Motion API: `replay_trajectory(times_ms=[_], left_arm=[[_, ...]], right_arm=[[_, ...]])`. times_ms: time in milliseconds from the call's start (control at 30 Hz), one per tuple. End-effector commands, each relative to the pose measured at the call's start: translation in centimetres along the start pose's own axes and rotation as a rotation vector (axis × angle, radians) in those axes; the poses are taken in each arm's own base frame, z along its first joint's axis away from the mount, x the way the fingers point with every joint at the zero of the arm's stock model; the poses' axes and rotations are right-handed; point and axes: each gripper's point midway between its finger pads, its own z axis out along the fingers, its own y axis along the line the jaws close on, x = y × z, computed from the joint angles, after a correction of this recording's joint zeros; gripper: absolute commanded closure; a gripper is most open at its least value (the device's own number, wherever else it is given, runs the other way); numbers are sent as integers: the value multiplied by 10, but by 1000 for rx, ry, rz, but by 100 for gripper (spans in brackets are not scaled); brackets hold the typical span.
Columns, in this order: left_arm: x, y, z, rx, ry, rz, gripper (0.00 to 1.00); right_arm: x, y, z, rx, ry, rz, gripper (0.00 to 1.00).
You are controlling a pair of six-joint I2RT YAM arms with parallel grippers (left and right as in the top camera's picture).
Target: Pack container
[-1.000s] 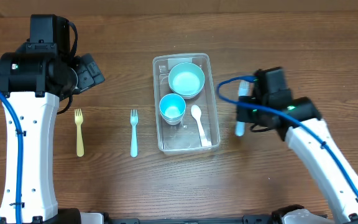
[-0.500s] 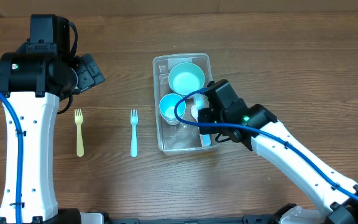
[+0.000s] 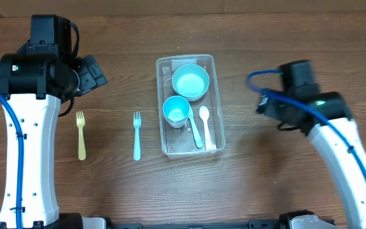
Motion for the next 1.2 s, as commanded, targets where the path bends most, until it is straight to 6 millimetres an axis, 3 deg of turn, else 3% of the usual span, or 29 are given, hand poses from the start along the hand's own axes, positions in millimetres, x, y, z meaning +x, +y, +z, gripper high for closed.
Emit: replay_trajectory(times_ms=[0, 100, 267, 333, 433, 567, 633, 767, 900, 1167], left_arm=[[-3, -1, -1, 5, -6, -15, 0], [-3, -1, -1, 5, -6, -15, 0], [-3, -1, -1, 4, -8, -15, 0], [-28, -12, -3, 45, -111, -34, 0], [-45, -22, -6, 87, -179, -46, 0], [4, -58, -4, 272, 15, 217, 0], [33, -68, 8, 164, 35, 316, 0], [88, -87, 49, 35, 50, 383, 0], [133, -71, 104, -43, 96, 331, 0], [183, -54, 168, 14, 170, 332, 0]], right_arm=[[-19, -40, -9, 63, -41, 98, 0], [-23, -58, -8, 87, -41, 151, 0], [-23, -58, -8, 87, -41, 152, 0], [-23, -58, -8, 87, -41, 152, 0], [-23, -58, -8, 87, -41, 152, 0], [-23, -58, -8, 87, -41, 152, 0], [-23, -58, -8, 87, -41, 152, 0], [-23, -58, -8, 87, -41, 152, 0], [-23, -58, -8, 87, -41, 152, 0], [-23, -58, -8, 87, -41, 152, 0]])
